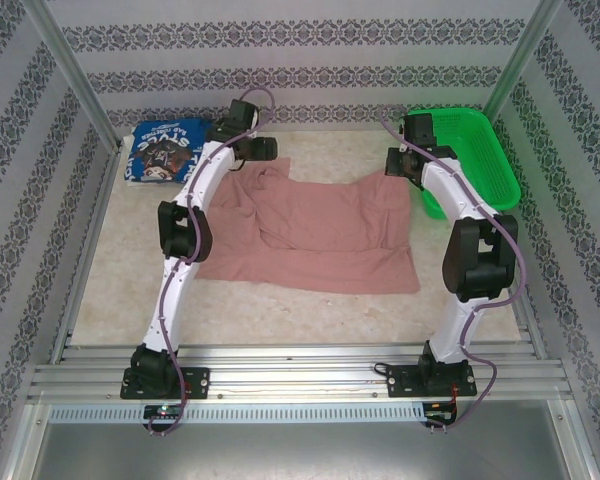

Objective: Fold and stack the t-shirts

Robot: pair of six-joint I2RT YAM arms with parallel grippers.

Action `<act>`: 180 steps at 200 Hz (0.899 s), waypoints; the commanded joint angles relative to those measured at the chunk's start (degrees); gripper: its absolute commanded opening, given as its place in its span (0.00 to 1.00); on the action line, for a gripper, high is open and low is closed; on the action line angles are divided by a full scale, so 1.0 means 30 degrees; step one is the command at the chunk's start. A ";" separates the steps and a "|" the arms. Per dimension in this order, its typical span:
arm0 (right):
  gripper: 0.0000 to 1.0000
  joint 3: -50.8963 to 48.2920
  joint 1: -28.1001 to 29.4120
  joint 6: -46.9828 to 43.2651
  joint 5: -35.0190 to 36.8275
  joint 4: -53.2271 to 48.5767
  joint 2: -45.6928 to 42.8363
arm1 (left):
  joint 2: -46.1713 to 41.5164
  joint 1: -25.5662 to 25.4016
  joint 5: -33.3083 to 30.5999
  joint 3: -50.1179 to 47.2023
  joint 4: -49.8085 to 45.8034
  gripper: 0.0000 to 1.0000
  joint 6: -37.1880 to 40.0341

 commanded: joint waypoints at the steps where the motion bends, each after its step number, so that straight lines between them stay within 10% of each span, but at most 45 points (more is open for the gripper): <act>1: 0.00 0.0154 0.0148 -0.0623 0.0495 -0.0200 0.0191 | -0.0414 0.0266 0.1350 -0.0436 0.0256 0.84 0.1300; 50: 0.00 -0.0686 0.0653 -0.0154 -0.0002 -0.0235 -0.0222 | 0.0517 -0.0266 0.2291 -0.0461 0.1848 0.85 0.2026; 180: 0.00 -0.2942 0.1144 0.1239 -0.2445 0.0050 -0.2018 | 0.3384 -0.2430 -0.3247 0.1152 0.3754 0.82 0.3253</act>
